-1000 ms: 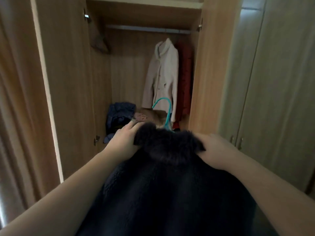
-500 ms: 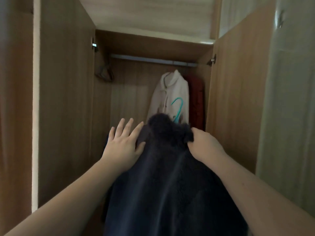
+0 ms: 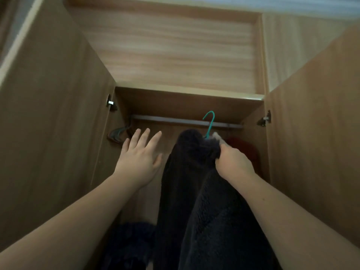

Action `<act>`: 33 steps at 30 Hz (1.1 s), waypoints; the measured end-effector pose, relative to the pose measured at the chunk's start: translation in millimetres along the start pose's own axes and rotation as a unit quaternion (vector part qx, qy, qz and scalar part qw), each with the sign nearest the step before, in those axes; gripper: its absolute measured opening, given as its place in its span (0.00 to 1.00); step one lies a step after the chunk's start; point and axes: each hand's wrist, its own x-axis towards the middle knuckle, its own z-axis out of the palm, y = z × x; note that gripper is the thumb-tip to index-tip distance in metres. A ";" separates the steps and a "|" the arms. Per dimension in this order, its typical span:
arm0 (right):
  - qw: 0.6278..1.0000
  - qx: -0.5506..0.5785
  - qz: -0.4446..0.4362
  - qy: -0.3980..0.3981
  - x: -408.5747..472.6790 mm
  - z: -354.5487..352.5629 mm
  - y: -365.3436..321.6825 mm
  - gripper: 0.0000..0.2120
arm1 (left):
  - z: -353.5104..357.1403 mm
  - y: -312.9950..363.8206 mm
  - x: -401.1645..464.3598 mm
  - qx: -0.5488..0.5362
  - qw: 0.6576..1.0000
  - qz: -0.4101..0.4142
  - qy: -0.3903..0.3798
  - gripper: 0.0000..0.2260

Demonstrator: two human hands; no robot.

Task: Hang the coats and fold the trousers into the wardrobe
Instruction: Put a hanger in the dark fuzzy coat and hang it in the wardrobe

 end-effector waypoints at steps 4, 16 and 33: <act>1.000 0.000 0.018 -0.012 66.5 24.9 -2.4 0.22 | 38.3 -7.3 50.8 0.020 0.999 -0.002 0.039 0.28; 0.994 -0.088 0.038 -0.051 219.7 135.3 -8.2 0.19 | 182.8 -64.1 174.6 0.026 0.994 0.028 0.103 0.27; 0.996 -0.087 0.009 0.025 373.5 248.2 -12.4 0.18 | 333.3 -103.3 307.2 -0.024 0.990 0.072 0.116 0.28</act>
